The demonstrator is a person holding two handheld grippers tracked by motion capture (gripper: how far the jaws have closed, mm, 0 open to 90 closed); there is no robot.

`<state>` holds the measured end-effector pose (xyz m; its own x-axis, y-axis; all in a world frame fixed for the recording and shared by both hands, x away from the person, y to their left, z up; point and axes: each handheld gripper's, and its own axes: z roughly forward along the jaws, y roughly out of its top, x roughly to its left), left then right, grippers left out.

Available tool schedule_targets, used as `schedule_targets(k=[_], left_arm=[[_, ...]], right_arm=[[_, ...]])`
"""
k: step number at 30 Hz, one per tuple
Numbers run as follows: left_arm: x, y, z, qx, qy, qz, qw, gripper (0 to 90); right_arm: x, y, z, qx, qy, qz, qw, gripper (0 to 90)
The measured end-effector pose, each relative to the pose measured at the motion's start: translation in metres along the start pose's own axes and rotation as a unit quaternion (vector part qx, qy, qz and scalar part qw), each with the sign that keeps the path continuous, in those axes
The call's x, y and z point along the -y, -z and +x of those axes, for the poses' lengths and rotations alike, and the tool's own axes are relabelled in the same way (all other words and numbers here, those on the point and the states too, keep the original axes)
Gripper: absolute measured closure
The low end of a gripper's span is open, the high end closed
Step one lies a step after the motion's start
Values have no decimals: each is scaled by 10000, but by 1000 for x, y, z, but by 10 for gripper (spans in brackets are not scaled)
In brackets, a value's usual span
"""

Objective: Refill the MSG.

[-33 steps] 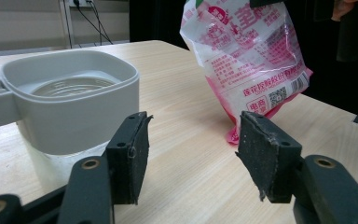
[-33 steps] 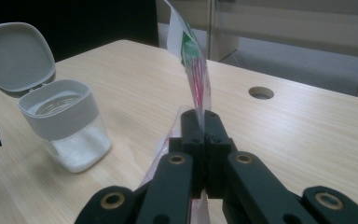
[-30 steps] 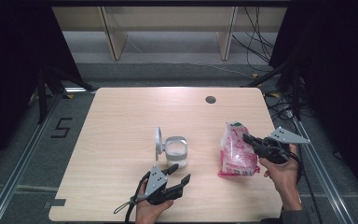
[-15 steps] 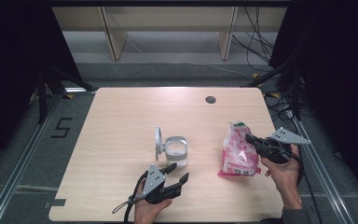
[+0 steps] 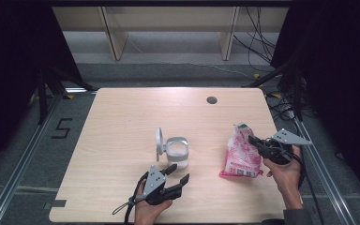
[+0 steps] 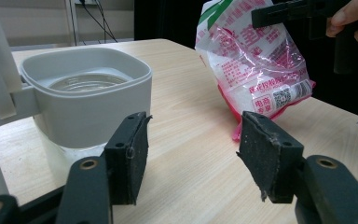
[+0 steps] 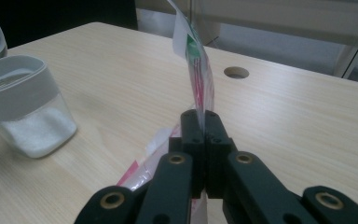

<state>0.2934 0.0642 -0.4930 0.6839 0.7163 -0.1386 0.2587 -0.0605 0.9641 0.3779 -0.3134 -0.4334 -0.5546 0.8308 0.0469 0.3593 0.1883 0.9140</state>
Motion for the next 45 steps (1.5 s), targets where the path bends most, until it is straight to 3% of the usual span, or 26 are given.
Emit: schedule_targets(k=[4, 5, 6, 9, 12, 14, 17, 22, 23, 28, 30, 31, 33, 37, 39, 45], left_arm=[[0, 0, 1, -9, 11, -5, 10000, 413], [1, 0, 1, -4, -5, 17, 10000, 413], [1, 0, 1, -6, -8, 16, 10000, 413], [1, 0, 2, -4, 4, -34, 10000, 413], [1, 1, 2, -15, -16, -38, 10000, 412], [0, 2, 2, -31, 2, -22, 10000, 412], [1, 0, 2, 0, -8, -45, 10000, 412], [1, 1, 2, -16, -21, -31, 10000, 413], [1, 2, 2, -42, -11, 0, 10000, 413], [0, 3, 4, -99, -11, 10, 10000, 413], [0, 3, 4, -128, 57, -11, 9999, 413], [0, 3, 4, -129, 53, -7, 9999, 413], [0, 3, 5, -135, 35, 13, 9999, 413], [1, 2, 5, -109, 20, 11, 9999, 413], [1, 1, 4, -81, 8, -19, 10000, 412], [0, 3, 4, -125, 14, 37, 9999, 412]], right_arm=[[3, -3, -4, -7, 69, 39, 10000, 900], [4, -3, -2, 45, -77, 124, 9999, 900], [5, -3, -3, 26, -76, 147, 9999, 900], [6, -5, -5, 39, 51, 134, 9999, 900], [7, -6, -2, 43, -94, 182, 9998, 900], [7, -6, -4, 57, 20, 185, 9998, 900], [8, -7, -3, 70, -78, 224, 9997, 900], [11, -10, -6, 118, 41, 289, 9995, 900], [12, -9, -3, 131, -182, 344, 9992, 900], [13, -11, -7, 172, 2, 373, 9992, 898], [14, -11, -7, 145, -38, 414, 9990, 897], [14, -11, -5, 170, -200, 430, 9987, 897], [15, -10, -6, 196, -183, 529, 9982, 897], [16, -11, -6, 178, -214, 514, 9983, 895], [16, -11, -9, 219, -43, 508, 9985, 892], [17, -12, -9, 212, -99, 474, 9986, 880]])
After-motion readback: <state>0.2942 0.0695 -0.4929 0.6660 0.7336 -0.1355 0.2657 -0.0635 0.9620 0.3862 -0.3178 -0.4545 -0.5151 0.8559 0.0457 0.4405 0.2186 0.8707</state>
